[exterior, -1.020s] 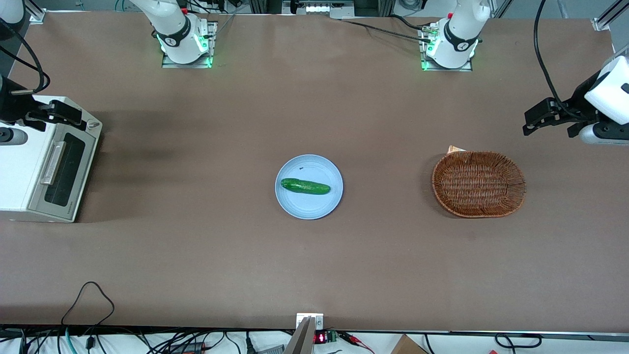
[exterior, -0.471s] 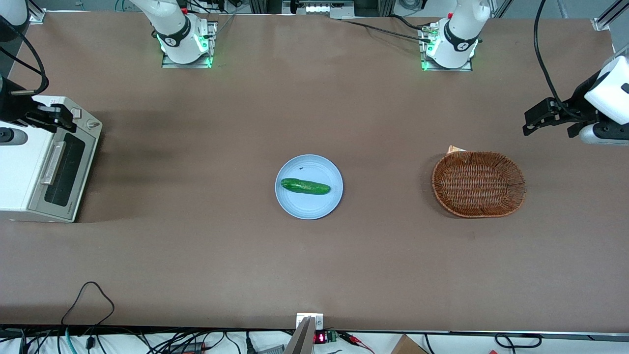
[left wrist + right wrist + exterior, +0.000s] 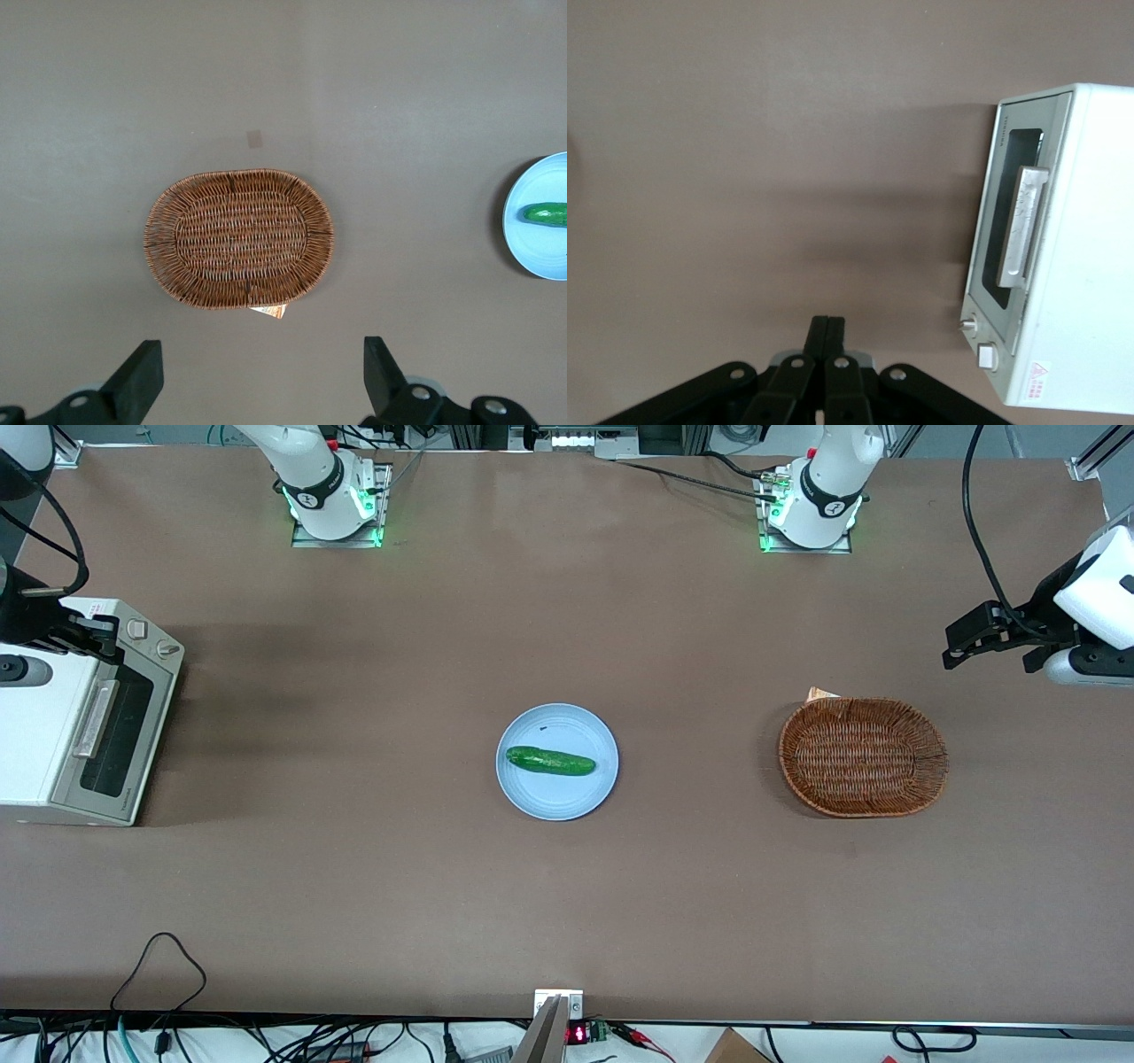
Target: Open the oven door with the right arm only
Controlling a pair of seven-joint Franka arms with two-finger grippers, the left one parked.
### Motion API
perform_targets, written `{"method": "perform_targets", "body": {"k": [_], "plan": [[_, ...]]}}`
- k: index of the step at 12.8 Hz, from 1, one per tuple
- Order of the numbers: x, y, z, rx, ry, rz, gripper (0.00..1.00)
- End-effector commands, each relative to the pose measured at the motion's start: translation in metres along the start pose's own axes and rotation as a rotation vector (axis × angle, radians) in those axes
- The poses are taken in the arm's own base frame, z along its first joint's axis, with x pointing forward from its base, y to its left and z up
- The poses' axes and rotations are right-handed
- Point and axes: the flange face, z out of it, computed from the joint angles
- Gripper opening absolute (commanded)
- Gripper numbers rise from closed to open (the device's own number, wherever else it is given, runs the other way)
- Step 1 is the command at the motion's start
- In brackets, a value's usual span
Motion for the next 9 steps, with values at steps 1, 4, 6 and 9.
{"method": "perform_targets", "body": {"k": [1, 4, 6, 9], "plan": [[-0.001, -0.014, -0.002, -0.093, -0.016, -0.040, 0.00], [0.005, -0.012, 0.026, -0.260, -0.073, -0.040, 0.00], [0.010, -0.004, 0.050, -0.371, -0.099, -0.061, 0.00], [0.023, -0.011, 0.096, -0.575, -0.100, -0.004, 0.00]]}}
